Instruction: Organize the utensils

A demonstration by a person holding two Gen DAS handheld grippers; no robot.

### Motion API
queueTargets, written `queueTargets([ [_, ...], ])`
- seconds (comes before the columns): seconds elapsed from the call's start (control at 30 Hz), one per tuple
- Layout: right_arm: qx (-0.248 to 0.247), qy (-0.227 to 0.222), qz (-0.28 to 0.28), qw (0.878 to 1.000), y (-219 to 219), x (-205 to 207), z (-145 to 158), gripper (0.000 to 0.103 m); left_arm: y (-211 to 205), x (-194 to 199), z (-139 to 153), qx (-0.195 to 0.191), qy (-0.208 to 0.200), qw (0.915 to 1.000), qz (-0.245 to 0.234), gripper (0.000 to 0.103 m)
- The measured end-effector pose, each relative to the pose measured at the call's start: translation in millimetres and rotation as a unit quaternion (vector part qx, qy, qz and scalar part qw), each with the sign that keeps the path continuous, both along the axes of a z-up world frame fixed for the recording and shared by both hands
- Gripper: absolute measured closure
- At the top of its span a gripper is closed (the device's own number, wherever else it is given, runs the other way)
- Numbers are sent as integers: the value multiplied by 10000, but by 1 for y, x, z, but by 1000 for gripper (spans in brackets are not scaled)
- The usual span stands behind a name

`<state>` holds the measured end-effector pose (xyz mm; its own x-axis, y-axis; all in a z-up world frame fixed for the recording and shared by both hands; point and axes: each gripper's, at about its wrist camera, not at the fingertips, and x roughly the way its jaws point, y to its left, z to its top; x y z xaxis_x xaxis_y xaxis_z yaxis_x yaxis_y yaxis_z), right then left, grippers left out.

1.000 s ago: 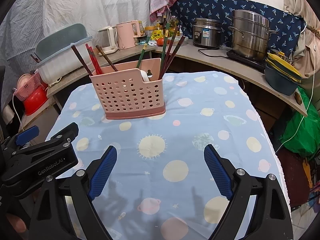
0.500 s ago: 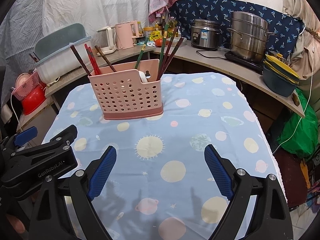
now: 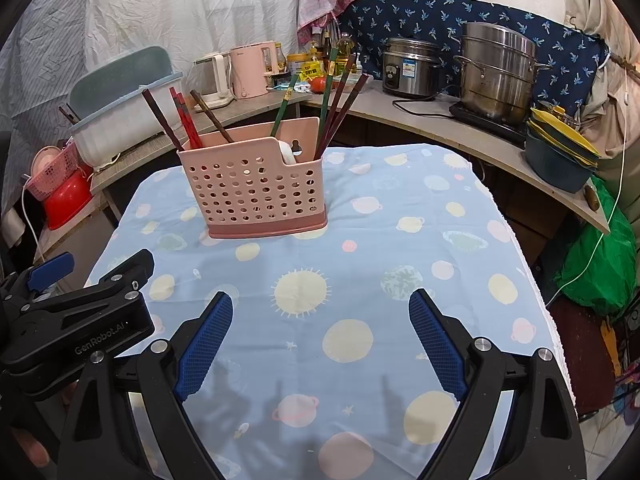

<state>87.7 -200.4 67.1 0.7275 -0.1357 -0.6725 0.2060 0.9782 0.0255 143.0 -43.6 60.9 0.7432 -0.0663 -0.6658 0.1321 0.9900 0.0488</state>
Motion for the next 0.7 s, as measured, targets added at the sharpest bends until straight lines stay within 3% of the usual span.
queueTargets([
  [0.7, -2, 5, -17, 10000, 0, -2, 0, 17, -1, -1, 0, 24, 7, 10000, 32, 7],
])
